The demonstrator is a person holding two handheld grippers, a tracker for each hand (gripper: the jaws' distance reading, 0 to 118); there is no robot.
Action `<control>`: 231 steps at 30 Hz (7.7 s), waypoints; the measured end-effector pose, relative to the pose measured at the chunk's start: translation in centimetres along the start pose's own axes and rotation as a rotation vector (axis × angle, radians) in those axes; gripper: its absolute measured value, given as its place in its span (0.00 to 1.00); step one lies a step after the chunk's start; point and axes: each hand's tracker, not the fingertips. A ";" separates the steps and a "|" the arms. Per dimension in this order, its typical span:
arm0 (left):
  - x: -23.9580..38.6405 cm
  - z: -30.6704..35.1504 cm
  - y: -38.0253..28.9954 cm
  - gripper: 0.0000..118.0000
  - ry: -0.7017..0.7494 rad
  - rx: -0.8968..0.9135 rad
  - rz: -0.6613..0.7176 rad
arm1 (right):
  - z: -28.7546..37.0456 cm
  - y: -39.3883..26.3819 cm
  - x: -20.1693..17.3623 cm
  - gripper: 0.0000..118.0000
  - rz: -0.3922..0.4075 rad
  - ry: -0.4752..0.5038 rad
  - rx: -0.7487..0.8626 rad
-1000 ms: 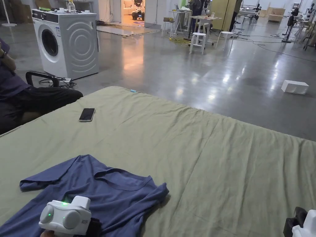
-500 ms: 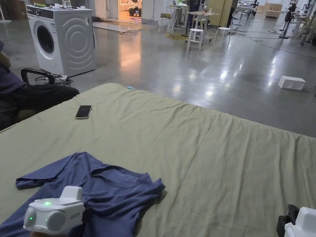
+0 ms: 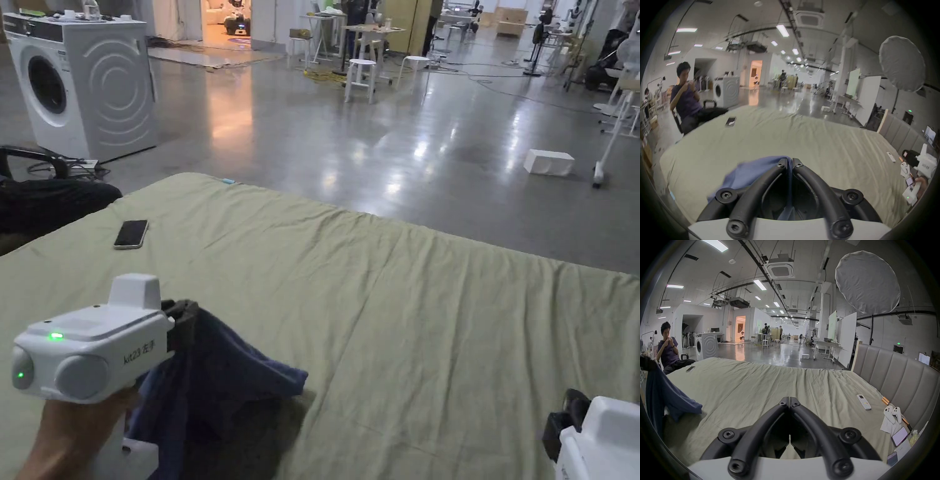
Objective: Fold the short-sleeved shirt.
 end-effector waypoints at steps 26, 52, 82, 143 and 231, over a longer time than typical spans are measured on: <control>34.0 -1.7 -2.0 0.04 -0.686 -0.097 -0.164 | 6.3 -1.4 13.7 0.00 -0.064 -0.237 0.026; 26.0 0.1 -5.2 0.61 -0.335 0.007 -0.111 | 6.6 0.0 11.6 0.00 -0.056 -0.167 0.046; 13.8 -3.2 -12.5 0.11 -0.106 -0.450 -0.125 | 4.1 0.5 8.1 0.00 -0.020 -0.101 0.067; 14.0 -1.9 -12.3 0.05 -0.086 -0.485 -0.114 | -5.6 -8.1 13.5 0.03 -0.053 0.098 -0.534; 10.4 -2.3 6.3 0.04 -0.001 -0.021 -0.142 | 1.2 9.4 17.6 0.02 0.063 -0.172 -0.057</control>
